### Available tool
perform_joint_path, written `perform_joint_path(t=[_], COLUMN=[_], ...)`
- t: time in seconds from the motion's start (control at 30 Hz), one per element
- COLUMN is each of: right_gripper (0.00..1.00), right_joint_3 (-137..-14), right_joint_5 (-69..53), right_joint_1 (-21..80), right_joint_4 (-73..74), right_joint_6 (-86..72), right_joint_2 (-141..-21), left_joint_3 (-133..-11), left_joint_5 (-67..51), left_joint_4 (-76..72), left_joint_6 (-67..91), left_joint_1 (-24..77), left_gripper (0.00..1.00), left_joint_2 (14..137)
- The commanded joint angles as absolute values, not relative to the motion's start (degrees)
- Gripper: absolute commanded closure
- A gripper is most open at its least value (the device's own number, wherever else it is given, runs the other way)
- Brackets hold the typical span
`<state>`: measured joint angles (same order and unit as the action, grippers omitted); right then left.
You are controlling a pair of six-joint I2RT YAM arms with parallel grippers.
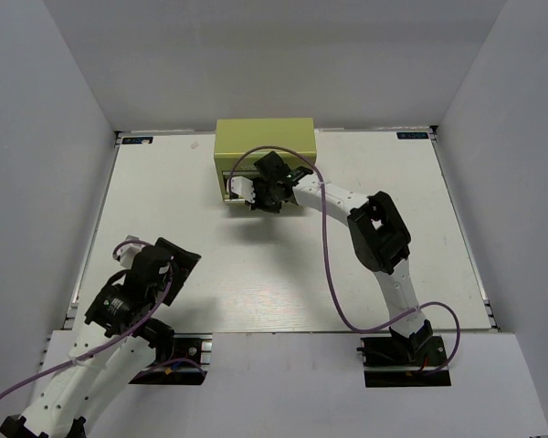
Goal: Sort the stationery into containers
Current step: Close the drawer in the storage box, then reset both arms
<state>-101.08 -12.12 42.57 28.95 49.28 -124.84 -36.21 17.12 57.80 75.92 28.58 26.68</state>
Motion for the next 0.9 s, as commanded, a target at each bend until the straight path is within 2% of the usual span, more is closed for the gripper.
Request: perform_joint_path(t=[0.0, 0.17, 0.43, 0.5, 0.6, 0.67, 0.7, 0.73, 0.77, 0.8, 0.83, 0.87], right_gripper=[1.0, 1.0, 1.0, 1.0, 1.0, 1.0, 0.97, 0.89, 0.77, 0.52, 0.4, 0.33], right_joint_3=[-102.7, -101.1, -98.3, -97.3, -96.2, -91.2, -89.7, -87.0, -86.0, -83.7, -83.2, -82.6], right_joint_5=[-0.3, 8.4, 11.9, 9.9, -9.9, -14.2, -15.6, -17.8, -18.1, -18.2, -17.1, -16.7], right_joint_1=[41.8, 41.7, 41.9, 41.8, 41.7, 41.7, 41.6, 41.6, 41.6, 41.3, 40.9, 40.3], right_joint_4=[17.0, 10.6, 6.6, 7.5, 19.6, 21.3, 20.8, 19.4, 18.4, 17.7, 17.3, 15.9], right_joint_6=[45.0, 43.9, 44.8, 44.9, 44.2, 44.0, 42.2, 40.9, 38.3, 35.4, 33.9, 29.7], right_joint_2=[-125.1, -125.3, -124.7, -123.0, -118.2, -113.8, -112.1, -107.7, -106.3, -105.1, -101.8, -100.9], left_joint_3=[-36.1, -36.1, -36.1, -36.1, -36.1, -36.1, -36.1, -36.1, -35.6, -35.6, -35.0, -35.0], left_joint_5=[17.1, 17.1, 17.1, 17.1, 17.1, 17.1, 17.1, 17.1, 17.1, 16.4, 15.7, 15.2], left_joint_4=[57.0, 56.5, 56.5, 56.5, 56.5, 56.5, 56.5, 56.0, 54.9, 54.2, 53.2, 51.7], left_joint_6=[75.7, 75.7, 75.7, 75.7, 75.7, 75.2, 75.1, 75.1, 74.5, 73.7, 73.0, 72.1], left_joint_1=[28.3, 28.3, 28.3, 28.3, 28.3, 28.3, 28.3, 28.3, 28.3, 28.3, 28.3, 28.3], left_gripper=[0.0, 0.0, 0.0, 0.0, 0.0, 0.0, 0.0, 0.0, 0.0, 0.0, 0.0, 0.0], left_joint_2=[27.2, 27.7, 27.7, 27.7, 27.1, 26.5, 26.5, 26.5, 26.5, 26.5, 26.0, 26.0])
